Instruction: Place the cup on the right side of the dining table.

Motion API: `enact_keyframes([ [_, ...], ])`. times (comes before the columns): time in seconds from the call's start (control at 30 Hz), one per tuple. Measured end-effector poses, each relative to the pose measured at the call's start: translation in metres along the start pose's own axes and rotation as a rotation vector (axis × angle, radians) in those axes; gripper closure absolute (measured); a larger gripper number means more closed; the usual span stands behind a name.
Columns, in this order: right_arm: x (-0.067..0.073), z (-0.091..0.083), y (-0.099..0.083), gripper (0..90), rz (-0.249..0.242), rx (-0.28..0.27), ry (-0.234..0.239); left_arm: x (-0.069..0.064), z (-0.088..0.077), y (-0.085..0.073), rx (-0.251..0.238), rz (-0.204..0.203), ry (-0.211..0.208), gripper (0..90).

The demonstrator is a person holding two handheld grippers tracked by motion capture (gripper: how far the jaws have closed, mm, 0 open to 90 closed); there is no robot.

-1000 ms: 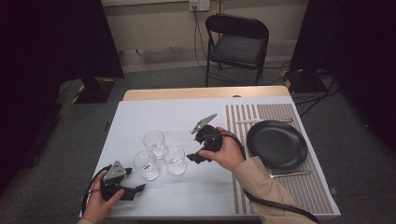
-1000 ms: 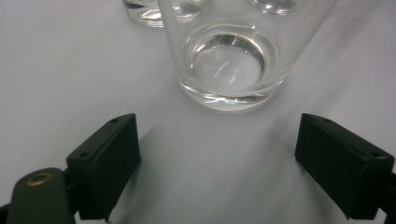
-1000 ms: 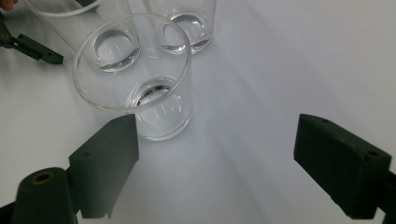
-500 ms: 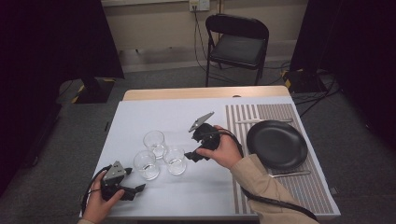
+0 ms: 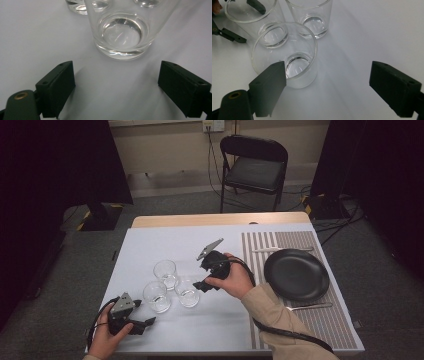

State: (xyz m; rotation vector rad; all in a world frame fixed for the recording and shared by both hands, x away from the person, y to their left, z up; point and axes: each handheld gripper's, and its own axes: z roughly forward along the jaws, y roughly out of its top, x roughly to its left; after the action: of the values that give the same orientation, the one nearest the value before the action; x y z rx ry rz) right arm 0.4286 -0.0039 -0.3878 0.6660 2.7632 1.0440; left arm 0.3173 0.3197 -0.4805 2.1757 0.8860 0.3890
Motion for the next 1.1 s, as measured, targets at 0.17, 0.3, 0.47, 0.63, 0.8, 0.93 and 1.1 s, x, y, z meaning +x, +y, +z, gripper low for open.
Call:
enact_keyframes([
  [0.17,0.002,0.005,0.003,13.1,-0.006,0.003,0.001,0.0,0.0,0.0,0.0,0.0,0.0,13.1],
  [0.3,0.003,0.008,0.005,13.1,-0.005,0.009,0.003,0.0,0.0,0.0,0.0,-0.001,0.0,13.1],
  [0.47,0.004,0.012,0.007,13.1,-0.013,0.013,0.002,0.0,0.0,0.0,0.0,-0.001,0.0,13.1],
  [0.63,0.006,0.016,0.009,12.9,-0.01,0.02,-0.012,0.0,0.0,0.0,0.0,-0.001,0.0,13.1],
  [0.8,0.007,0.021,0.01,13.0,-0.005,0.028,-0.012,0.0,0.0,0.0,0.0,-0.001,0.0,13.1],
  [0.93,0.008,0.025,0.01,13.4,0.0,0.04,-0.01,0.0,0.0,0.0,0.0,0.0,0.0,13.1],
  [1.1,0.01,0.028,0.01,14.3,-0.008,0.061,-0.013,0.0,0.0,0.0,0.0,0.0,0.0,13.1],
])
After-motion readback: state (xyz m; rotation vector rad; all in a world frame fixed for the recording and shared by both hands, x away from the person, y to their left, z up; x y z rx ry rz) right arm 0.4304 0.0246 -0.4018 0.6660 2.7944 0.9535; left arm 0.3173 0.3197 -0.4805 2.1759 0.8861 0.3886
